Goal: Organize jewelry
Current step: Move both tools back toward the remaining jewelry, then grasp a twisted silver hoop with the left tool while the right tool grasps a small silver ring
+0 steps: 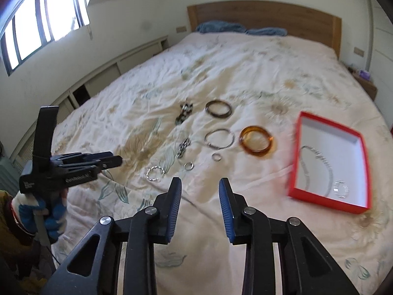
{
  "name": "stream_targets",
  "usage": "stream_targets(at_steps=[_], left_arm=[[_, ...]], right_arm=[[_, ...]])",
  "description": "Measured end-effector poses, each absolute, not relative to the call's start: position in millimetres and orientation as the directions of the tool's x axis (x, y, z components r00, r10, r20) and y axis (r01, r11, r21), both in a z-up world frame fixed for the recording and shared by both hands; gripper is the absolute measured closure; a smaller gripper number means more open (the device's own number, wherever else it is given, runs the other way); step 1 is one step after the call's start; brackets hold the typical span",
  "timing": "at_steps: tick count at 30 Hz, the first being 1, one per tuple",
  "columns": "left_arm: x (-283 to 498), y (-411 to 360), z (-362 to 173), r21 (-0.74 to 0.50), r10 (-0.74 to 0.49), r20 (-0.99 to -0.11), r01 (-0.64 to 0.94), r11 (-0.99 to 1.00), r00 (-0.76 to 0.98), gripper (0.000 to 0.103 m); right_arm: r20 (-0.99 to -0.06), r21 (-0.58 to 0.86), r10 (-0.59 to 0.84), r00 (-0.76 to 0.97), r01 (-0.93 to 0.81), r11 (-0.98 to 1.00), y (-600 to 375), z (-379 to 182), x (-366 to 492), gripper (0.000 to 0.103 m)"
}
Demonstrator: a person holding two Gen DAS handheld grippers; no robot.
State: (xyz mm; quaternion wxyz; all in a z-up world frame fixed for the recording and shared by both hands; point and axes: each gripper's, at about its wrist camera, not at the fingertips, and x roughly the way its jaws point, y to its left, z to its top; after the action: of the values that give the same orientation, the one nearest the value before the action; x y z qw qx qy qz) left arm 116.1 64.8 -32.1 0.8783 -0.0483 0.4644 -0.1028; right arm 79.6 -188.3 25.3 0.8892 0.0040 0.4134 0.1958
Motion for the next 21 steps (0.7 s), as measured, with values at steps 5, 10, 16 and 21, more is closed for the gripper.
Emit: stream_targets(at_steps=[5, 10, 16, 21], left_arm=[[134, 60, -63, -0.183, -0.228, -0.832, 0.138, 0.973, 0.506, 0.072], [149, 57, -89, -0.195, -0.24, -0.854, 0.144, 0.97, 0.461, 0.072], [158, 51, -106, -0.203, -0.255, -0.869, 0.163, 0.965, 0.425, 0.08], [161, 54, -112, -0.21, -0.256, -0.871, 0.153, 0.966, 0.42, 0.09]], right_arm=[[-0.769, 0.191, 0.388, 0.509, -0.396, 0.898, -165, -12, 117, 0.071], [-0.788, 0.2, 0.414, 0.456, -0.447, 0.872, -142, -42, 148, 0.071], [-0.807, 0.197, 0.425, 0.409, -0.492, 0.848, -126, -69, 171, 0.071], [-0.818, 0.186, 0.422, 0.391, -0.514, 0.837, -115, -84, 187, 0.071]])
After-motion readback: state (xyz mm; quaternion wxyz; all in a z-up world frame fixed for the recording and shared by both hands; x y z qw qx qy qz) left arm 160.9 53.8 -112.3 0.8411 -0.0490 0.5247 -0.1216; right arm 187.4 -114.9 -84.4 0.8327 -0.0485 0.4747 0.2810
